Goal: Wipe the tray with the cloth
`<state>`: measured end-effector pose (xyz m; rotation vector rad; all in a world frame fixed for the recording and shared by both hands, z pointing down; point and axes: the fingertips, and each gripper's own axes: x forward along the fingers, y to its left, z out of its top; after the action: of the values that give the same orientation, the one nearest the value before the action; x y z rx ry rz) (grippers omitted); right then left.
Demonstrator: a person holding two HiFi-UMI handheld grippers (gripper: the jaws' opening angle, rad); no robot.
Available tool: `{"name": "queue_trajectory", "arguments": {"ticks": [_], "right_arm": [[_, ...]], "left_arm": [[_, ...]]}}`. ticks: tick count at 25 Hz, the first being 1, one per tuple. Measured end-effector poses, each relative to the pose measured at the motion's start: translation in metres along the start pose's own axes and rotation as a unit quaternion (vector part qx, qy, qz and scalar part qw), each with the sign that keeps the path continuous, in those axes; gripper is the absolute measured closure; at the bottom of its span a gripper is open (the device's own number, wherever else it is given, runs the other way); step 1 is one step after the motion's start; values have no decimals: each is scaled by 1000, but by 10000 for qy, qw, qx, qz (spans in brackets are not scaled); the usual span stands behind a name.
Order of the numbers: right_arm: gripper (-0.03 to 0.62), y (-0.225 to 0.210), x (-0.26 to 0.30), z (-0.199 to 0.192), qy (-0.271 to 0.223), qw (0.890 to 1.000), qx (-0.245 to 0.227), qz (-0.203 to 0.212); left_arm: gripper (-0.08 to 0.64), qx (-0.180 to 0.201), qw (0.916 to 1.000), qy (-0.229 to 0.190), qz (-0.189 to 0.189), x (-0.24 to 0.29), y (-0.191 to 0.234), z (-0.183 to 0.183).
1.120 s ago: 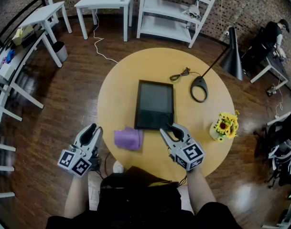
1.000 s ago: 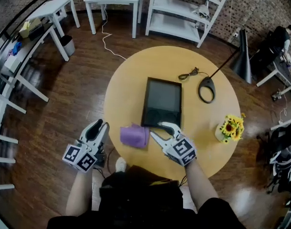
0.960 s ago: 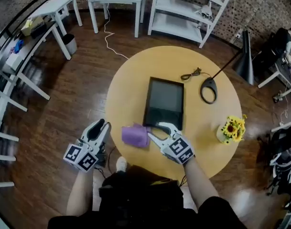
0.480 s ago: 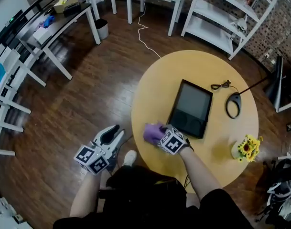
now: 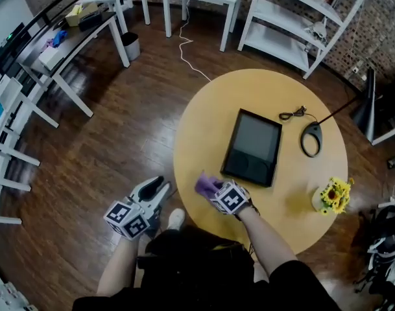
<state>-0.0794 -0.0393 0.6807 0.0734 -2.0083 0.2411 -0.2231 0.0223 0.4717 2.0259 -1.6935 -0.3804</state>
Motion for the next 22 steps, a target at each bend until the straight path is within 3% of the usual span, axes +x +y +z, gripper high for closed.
{"name": "queue_trajectory", "arguments": {"ticks": [5, 10, 15, 18, 22], "right_arm": [[491, -16, -49, 7, -998, 9890, 1081, -155], [491, -50, -118, -7, -2065, 9542, 2111, -489], [491, -83, -159, -53, -2350, 9258, 2759, -1074], [491, -99, -172, -76, -2411, 9105, 3039, -1428], [491, -131, -185, -95, -2405, 8880, 3376, -1989]], "left_arm": [[437, 101, 9980, 299, -551, 37, -12, -4], [437, 213, 9912, 741, -1079, 87, -38, -32], [437, 529, 9790, 1365, -1419, 143, -61, -72], [437, 473, 9738, 1851, -1231, 177, -56, -100], [436, 234, 9706, 2316, -615, 219, -30, -125]]}}
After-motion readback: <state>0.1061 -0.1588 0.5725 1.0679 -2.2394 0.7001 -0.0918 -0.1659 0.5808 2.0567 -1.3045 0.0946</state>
